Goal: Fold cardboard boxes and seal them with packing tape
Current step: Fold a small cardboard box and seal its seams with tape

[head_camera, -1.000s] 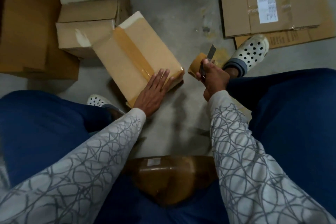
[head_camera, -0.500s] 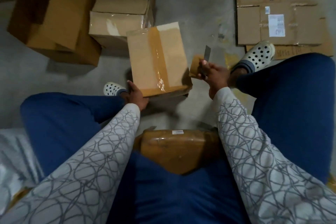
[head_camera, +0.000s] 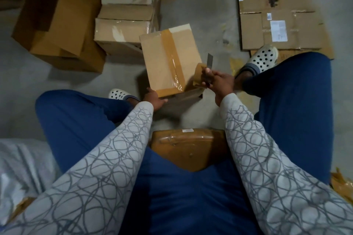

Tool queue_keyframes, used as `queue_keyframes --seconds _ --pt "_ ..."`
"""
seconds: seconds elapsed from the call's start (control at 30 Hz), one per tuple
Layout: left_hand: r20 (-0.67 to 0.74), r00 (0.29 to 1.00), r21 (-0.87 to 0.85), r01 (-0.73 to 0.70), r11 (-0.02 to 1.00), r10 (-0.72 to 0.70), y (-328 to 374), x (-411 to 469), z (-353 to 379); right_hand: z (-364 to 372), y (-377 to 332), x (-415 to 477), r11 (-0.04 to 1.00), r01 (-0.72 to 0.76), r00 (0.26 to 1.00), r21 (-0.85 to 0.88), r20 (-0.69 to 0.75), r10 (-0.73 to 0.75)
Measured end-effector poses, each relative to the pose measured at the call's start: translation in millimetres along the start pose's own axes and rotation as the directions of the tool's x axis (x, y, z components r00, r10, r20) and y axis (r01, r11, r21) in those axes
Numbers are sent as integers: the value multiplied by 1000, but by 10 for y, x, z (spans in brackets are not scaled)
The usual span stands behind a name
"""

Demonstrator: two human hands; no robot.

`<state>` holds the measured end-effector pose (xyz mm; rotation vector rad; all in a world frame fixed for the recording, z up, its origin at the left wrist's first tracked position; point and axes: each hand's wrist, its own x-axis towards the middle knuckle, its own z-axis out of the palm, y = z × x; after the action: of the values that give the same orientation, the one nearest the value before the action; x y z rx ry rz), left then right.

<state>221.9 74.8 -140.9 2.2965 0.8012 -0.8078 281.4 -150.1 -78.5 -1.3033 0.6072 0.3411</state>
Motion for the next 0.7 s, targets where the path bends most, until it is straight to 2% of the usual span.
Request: queue_keyframes --seconds 0.1,0.2,0.27,0.37,0.43,0.47,0.53,0.57,0.63,0.7 --pt "36 996 -272 91 958 -85 251 -153 141 28 36 -74 1000 -8 1000 13 15 7" --pt "308 951 -506 191 841 -30 502 -261 406 -10 123 -133 998 -47 999 30 5 46" --pt "416 909 -511 210 833 26 670 -364 541 -79 156 -165 997 -59 998 43 -21 60" --pt "450 892 -503 206 839 50 917 -502 547 -188 121 -210 996 -61 996 66 -68 65" --pt "413 910 -532 199 823 46 1001 -506 443 -233 67 -229 994 -49 995 101 -78 57" --pt "376 926 -599 210 772 40 1011 -495 354 -240 36 -236 991 -47 996 125 -75 56" --pt "316 946 -779 214 590 74 1020 -509 132 -220 -26 -254 969 -70 996 237 -39 81" --pt "279 950 -850 178 496 138 1020 -525 32 -200 -47 -265 934 -102 994 341 0 108" --pt "145 954 -922 35 386 261 1035 -609 -92 -148 -64 -277 806 -187 982 561 90 165" --pt "-10 968 -919 -108 378 252 1072 -716 -91 -98 -54 -295 725 -232 973 648 159 169"
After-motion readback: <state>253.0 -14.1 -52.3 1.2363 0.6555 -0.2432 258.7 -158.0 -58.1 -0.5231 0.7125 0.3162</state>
